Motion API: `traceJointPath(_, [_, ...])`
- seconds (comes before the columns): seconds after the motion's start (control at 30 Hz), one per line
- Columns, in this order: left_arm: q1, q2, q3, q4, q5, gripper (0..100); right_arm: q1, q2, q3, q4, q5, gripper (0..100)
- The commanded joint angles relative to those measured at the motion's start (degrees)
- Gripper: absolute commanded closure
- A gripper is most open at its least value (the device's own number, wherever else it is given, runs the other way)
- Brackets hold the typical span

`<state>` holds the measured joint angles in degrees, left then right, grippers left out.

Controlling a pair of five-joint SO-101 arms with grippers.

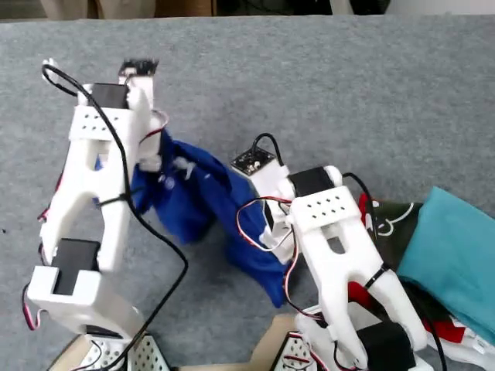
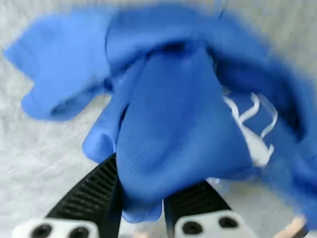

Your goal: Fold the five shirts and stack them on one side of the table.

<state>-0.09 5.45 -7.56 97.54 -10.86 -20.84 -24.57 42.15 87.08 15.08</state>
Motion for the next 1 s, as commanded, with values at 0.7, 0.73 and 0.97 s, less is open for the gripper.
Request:
traceJointPath(0.7, [-22.2, -35.3, 40.8, 2.7, -21.4, 98, -2.2, -0.5, -21.7, 11.4, 10.4, 82.3])
traceJointPath(0.73, [-22.5, -35.3, 41.6, 2.7, -21.4, 98, -3.8, 1.1, -24.7, 12.6, 9.6, 82.2])
traceJointPath(0.97, [-23.2, -35.6, 44.7, 2.8, -21.3, 98, -13.5, 26.8, -48.6, 12.5, 1.1, 82.2])
